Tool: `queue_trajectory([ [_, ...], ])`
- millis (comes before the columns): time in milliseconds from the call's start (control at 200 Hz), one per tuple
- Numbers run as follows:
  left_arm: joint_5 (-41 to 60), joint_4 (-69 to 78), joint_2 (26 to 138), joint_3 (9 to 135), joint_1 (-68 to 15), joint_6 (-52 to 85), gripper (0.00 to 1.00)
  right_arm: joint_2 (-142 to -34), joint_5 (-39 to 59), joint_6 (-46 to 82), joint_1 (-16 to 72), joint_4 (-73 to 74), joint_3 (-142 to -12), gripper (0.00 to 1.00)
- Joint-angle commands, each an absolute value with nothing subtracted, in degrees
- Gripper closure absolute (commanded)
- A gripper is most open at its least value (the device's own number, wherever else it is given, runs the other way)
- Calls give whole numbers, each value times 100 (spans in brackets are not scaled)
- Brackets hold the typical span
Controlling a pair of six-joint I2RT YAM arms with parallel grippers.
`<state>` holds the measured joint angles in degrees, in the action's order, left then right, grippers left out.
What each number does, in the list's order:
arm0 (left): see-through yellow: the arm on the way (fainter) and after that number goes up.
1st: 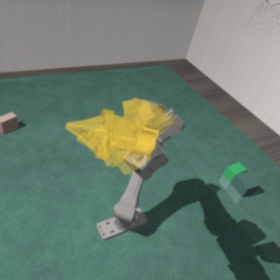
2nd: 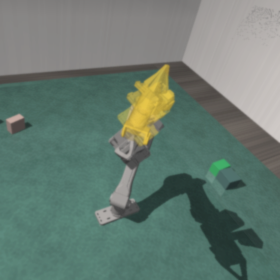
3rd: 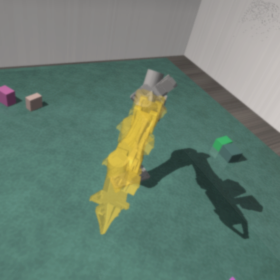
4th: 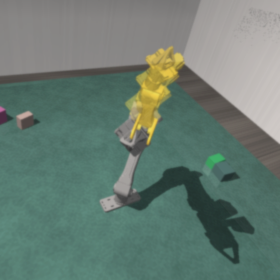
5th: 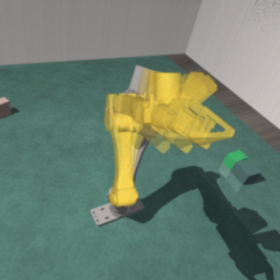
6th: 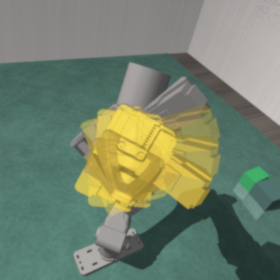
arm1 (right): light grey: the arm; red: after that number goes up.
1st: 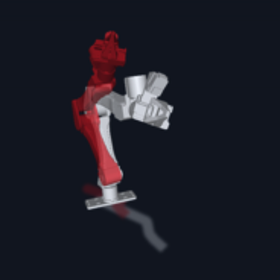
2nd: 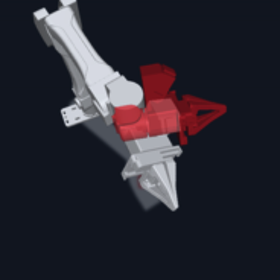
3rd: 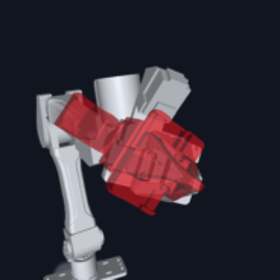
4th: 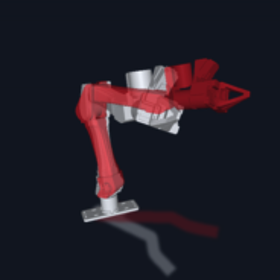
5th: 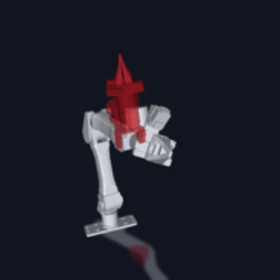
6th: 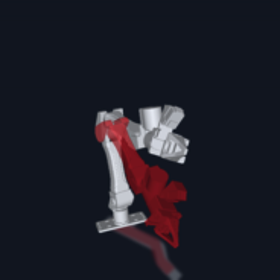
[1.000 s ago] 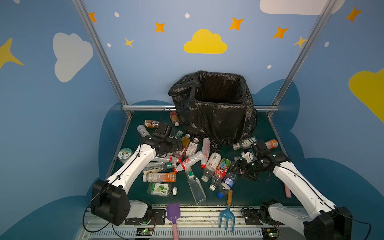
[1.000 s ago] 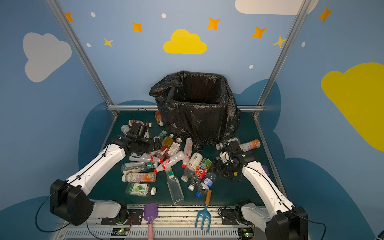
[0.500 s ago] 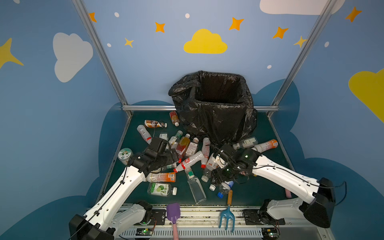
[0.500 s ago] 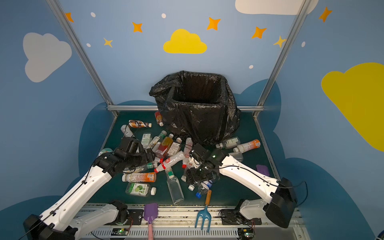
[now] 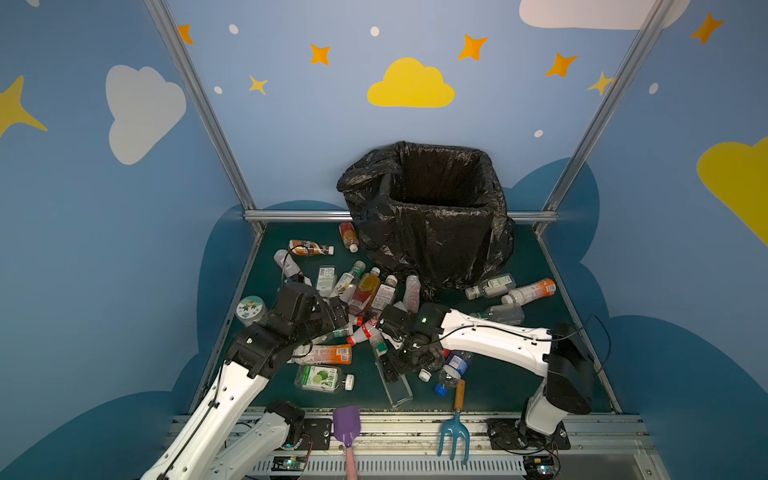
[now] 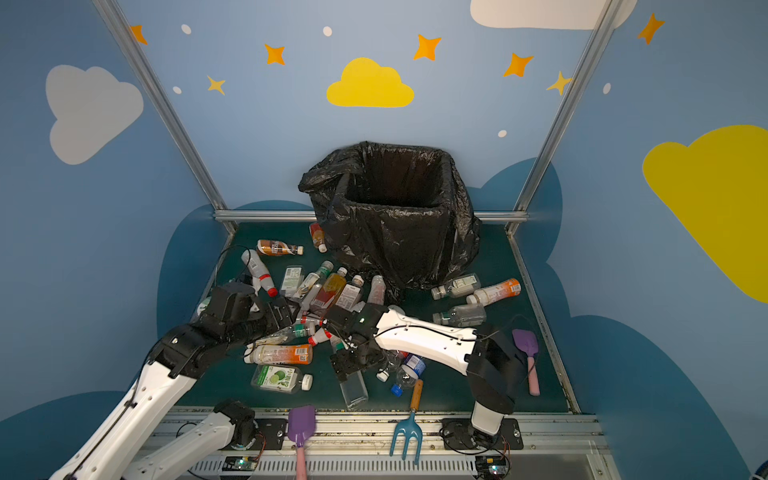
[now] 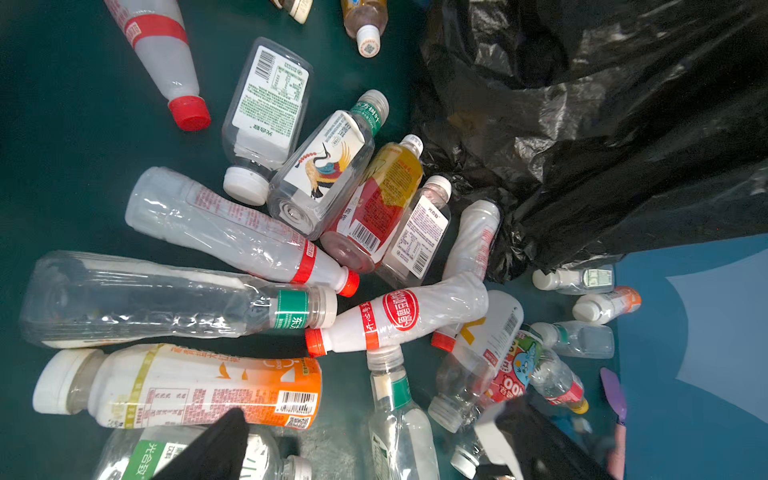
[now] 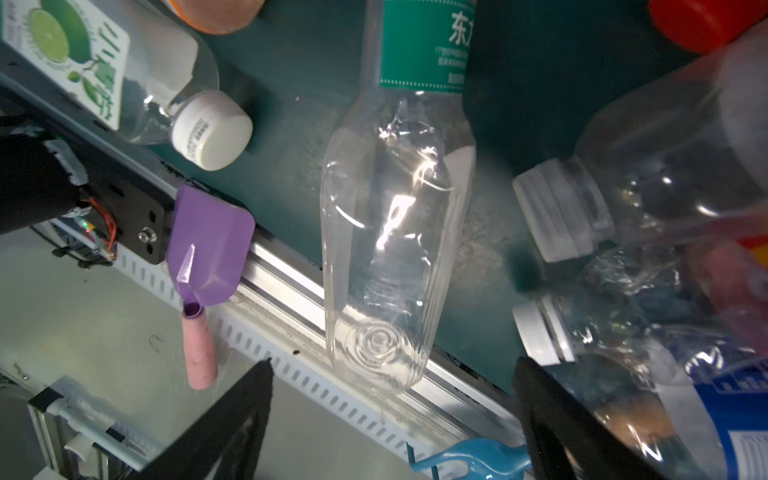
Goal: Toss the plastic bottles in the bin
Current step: 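Grasp the clear green-label bottle with the right gripper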
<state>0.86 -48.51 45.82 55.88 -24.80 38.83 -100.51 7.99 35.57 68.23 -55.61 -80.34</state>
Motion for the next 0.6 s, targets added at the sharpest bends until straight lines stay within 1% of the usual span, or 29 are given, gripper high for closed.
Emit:
queue_trajectory([
  [0,147,-5094,4273,5484,-2461,4030,0,-10386,371,3766,6926,-5937,-8421,10],
  [200,168,-5367,4045,5552,-2461,3859,0,-10903,12,3848,6973,-6227,-8855,10],
  [596,53,-5686,3745,5633,-2457,3655,0,-11674,67,3924,7129,-6288,-9360,10],
])
